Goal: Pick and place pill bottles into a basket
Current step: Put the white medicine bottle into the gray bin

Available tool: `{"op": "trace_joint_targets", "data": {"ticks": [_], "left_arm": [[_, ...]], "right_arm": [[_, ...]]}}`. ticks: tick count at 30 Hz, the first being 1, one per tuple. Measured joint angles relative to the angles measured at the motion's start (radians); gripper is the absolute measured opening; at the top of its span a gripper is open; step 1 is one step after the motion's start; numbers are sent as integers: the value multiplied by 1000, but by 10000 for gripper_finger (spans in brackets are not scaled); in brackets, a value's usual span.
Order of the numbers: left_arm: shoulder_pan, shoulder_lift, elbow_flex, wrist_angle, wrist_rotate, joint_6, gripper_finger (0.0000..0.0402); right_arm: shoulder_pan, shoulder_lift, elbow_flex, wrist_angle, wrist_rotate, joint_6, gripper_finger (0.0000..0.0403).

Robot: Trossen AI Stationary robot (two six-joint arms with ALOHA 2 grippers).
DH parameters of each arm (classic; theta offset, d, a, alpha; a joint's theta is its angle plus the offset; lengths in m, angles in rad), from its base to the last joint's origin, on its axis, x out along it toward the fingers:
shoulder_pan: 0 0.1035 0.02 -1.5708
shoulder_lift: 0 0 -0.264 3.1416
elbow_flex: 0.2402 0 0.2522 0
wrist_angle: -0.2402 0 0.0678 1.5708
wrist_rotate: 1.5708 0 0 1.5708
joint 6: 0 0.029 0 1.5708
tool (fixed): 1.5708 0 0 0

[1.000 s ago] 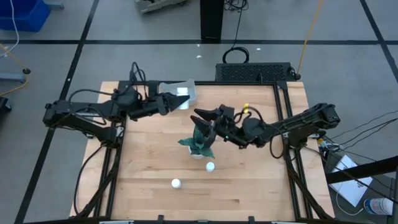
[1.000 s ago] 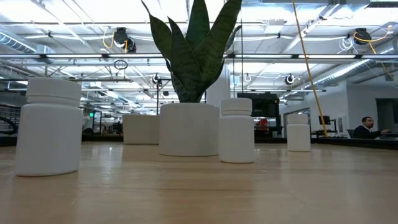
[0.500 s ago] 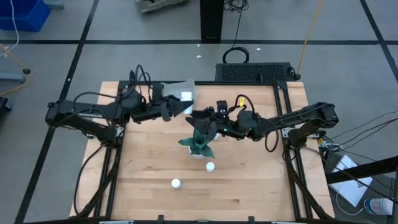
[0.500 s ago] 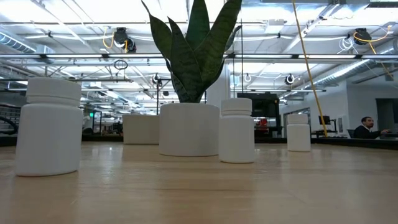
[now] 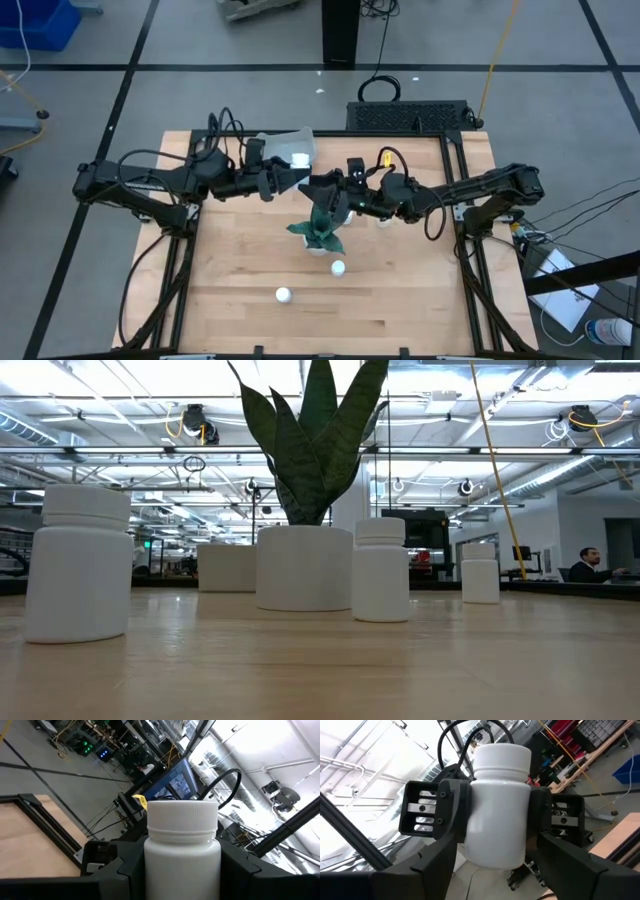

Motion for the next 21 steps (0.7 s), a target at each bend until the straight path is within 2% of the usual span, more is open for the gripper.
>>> {"op": "trace_joint_targets", "data": {"ticks": [11,21], "left_arm": [[1,-1,0,-3,18,0,175],[0,-1,0,-12,37,12,194]], "right_arm": [[-15,0,0,0,-49,-12,143],[-15,-2,0,-30,-90,-20,143]]}}
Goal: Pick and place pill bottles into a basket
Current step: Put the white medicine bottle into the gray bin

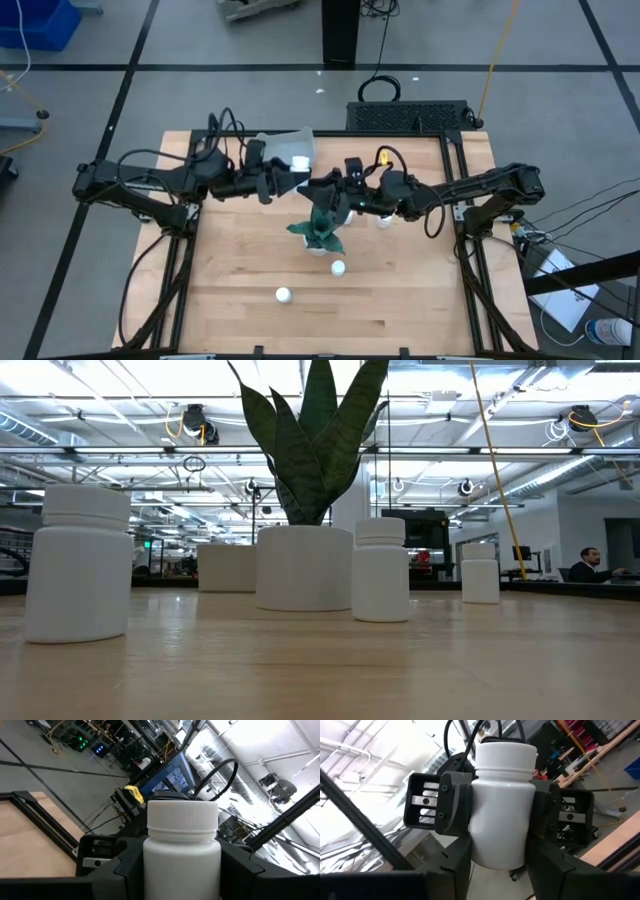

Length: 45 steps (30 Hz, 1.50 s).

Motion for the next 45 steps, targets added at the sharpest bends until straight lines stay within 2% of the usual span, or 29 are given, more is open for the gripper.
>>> {"op": "trace_joint_targets", "data": {"ticks": [5,9,13,18,22,27,30,34,40,45], "left_arm": [[0,-7,0,1,29,-57,204],[0,-19,0,-8,119,-96,215],[21,-32,0,-79,282,-164,229],[49,-77,0,-305,500,-208,240],[54,-102,-2,-392,612,-202,241],[52,-117,2,-418,739,-230,241],[46,-106,2,-447,750,-235,241],[39,-81,2,-457,695,-239,241],[40,-67,0,-569,676,-197,241],[38,-57,1,-546,672,-202,241]], "right_arm": [[16,2,1,-30,-57,19,143],[31,-4,0,-60,-78,26,143],[32,-21,1,-149,-166,74,143],[42,-20,0,-225,-307,154,143],[43,-20,0,-333,-386,196,143],[43,-20,0,-371,-508,244,142],[36,-16,-3,-375,-551,280,140],[26,-21,0,-369,-587,307,140],[30,-19,0,-382,-588,338,140],[29,-12,0,-423,-588,344,138]]}}
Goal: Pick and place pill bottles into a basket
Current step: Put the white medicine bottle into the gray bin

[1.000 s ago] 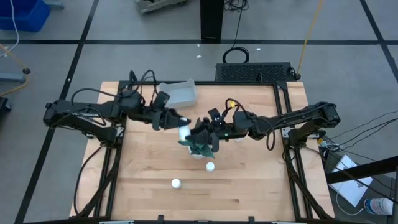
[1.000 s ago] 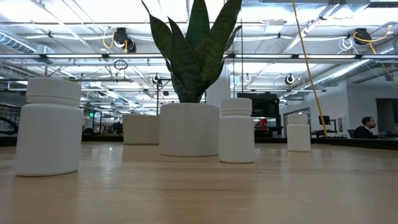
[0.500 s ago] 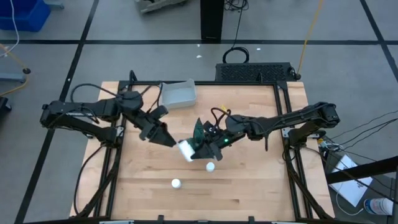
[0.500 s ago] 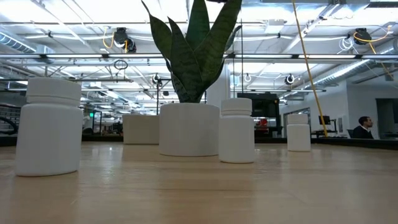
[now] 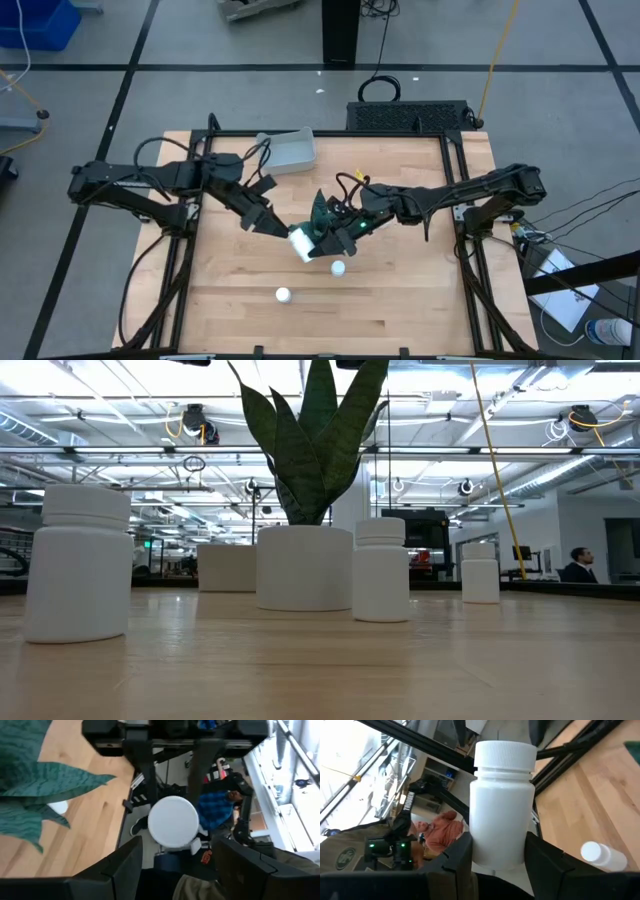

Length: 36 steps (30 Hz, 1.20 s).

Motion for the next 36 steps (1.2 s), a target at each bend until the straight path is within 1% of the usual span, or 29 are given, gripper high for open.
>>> {"op": "trace_joint_targets", "data": {"ticks": [7,10,14,17,21,24,28,31,36], "left_arm": [[-5,13,-1,-2,0,0,241],[-9,35,0,51,-4,-9,241],[-8,66,0,93,7,-31,241],[-8,79,-2,87,43,-36,241],[-9,95,-2,95,53,-39,241],[-8,100,0,125,50,-48,241],[-8,105,-1,123,40,-49,240],[-8,102,-1,128,34,-45,224],[-8,103,-1,125,44,-50,167]], "right_arm": [[-2,0,0,-9,1,-2,138],[-2,0,0,-5,1,-6,138],[-5,0,0,-10,2,-3,138],[-7,0,0,-12,2,-2,138],[-7,0,0,-14,1,5,138],[-7,0,0,-13,1,5,138],[-7,1,0,-15,-2,7,138],[-7,1,0,-19,-24,9,138],[-6,1,0,-30,-25,8,138]]}}
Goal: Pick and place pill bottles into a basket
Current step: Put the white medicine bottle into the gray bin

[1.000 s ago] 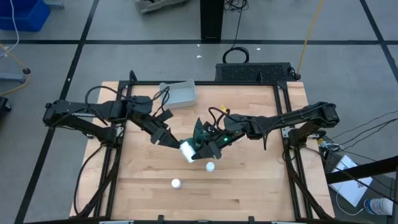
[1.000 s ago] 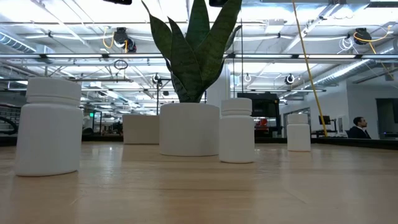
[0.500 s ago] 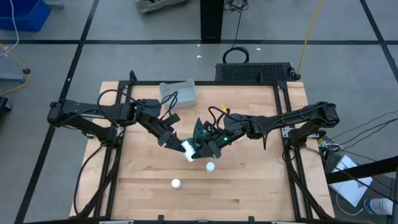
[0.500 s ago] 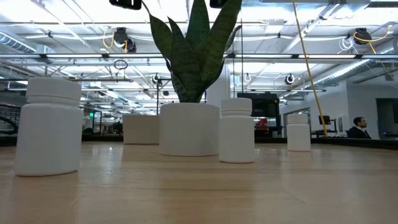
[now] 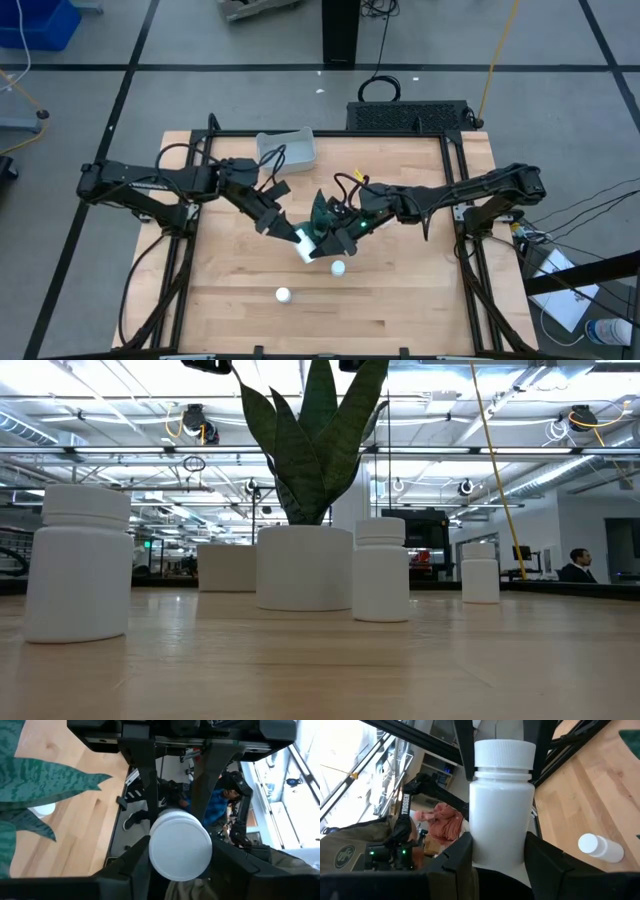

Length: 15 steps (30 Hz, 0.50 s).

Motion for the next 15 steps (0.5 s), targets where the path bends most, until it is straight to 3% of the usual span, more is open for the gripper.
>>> {"op": "trace_joint_targets", "data": {"ticks": [7,15], "left_arm": [[8,0,0,17,5,-13,165],[100,-74,-1,24,47,-42,166]], "right_arm": [[0,0,1,0,-1,-3,144],[0,-1,1,39,15,-14,269]]}}
